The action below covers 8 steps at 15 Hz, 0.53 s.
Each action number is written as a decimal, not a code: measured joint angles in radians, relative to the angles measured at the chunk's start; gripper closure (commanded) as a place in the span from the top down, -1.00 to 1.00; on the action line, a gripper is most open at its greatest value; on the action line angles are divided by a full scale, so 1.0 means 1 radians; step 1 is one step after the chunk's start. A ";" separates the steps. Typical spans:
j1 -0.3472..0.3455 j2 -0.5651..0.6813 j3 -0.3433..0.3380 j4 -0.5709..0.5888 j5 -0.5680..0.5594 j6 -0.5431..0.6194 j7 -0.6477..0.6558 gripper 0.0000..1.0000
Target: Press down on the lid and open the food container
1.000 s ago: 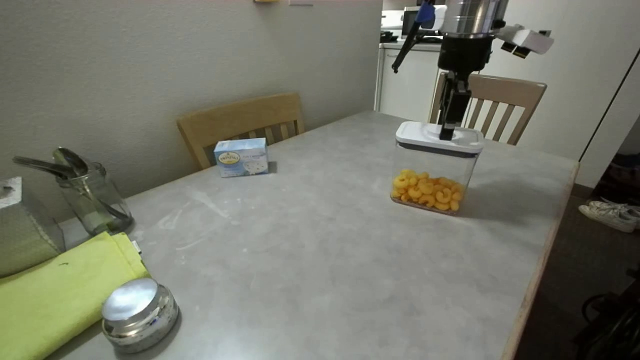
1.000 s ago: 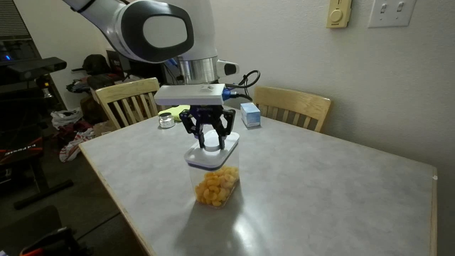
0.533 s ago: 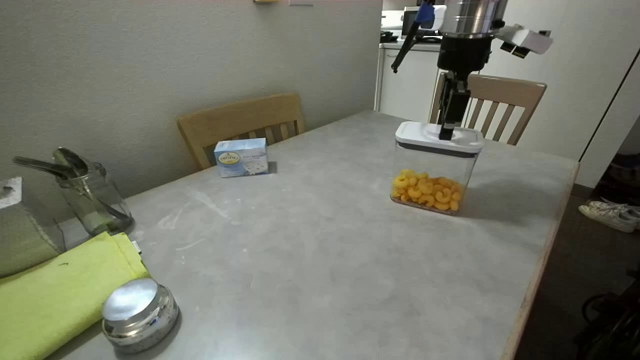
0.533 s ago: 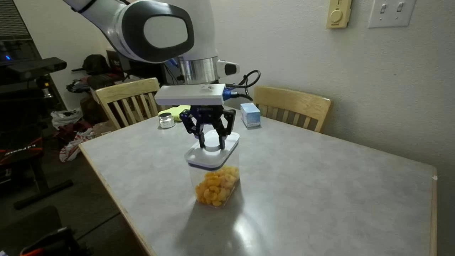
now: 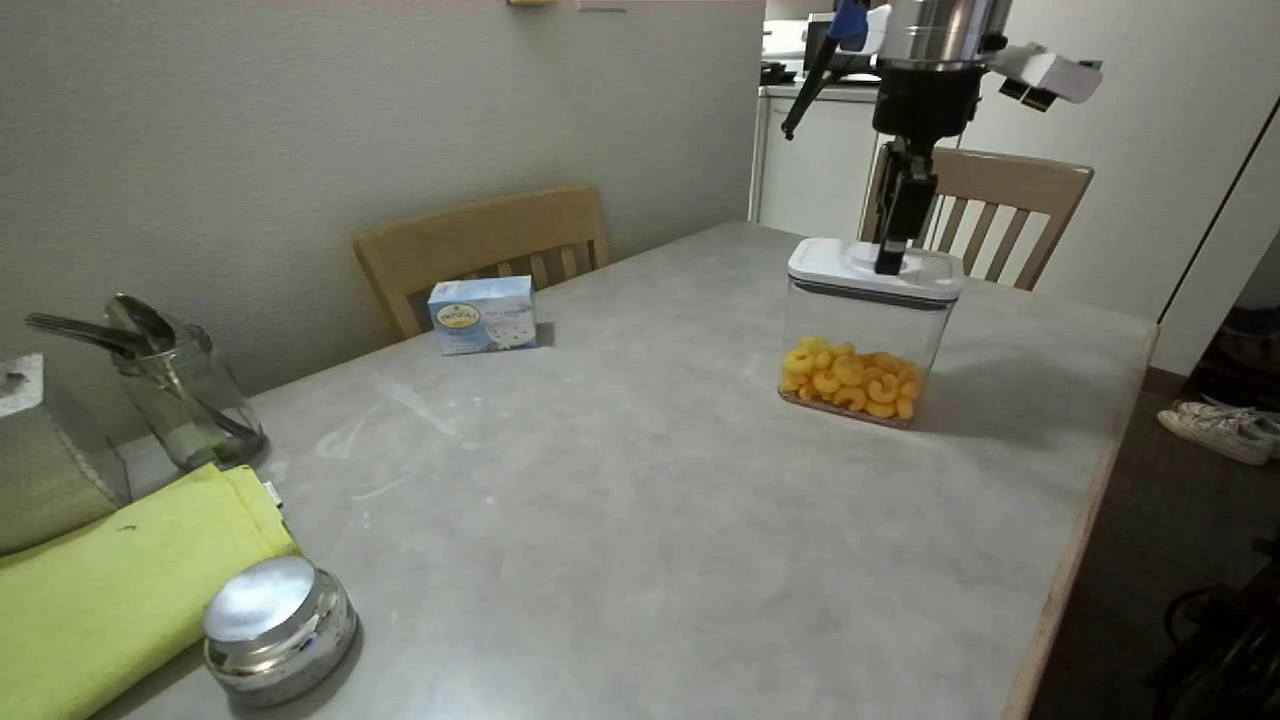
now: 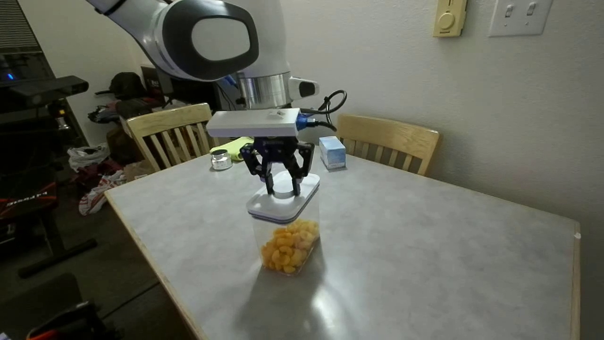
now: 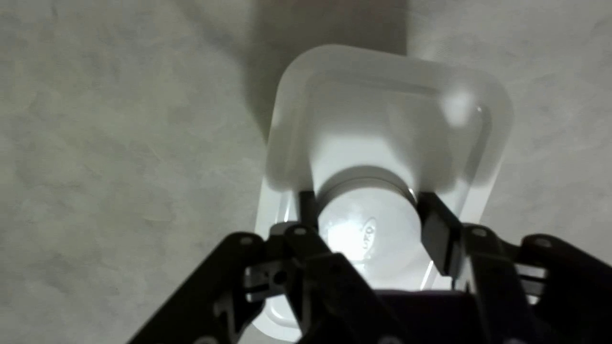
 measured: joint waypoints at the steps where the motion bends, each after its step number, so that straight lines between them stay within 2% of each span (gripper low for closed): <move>1: 0.000 -0.002 0.000 0.006 -0.001 0.000 0.004 -0.41; 8: 0.008 -0.067 0.001 0.073 -0.014 -0.007 0.010 -0.41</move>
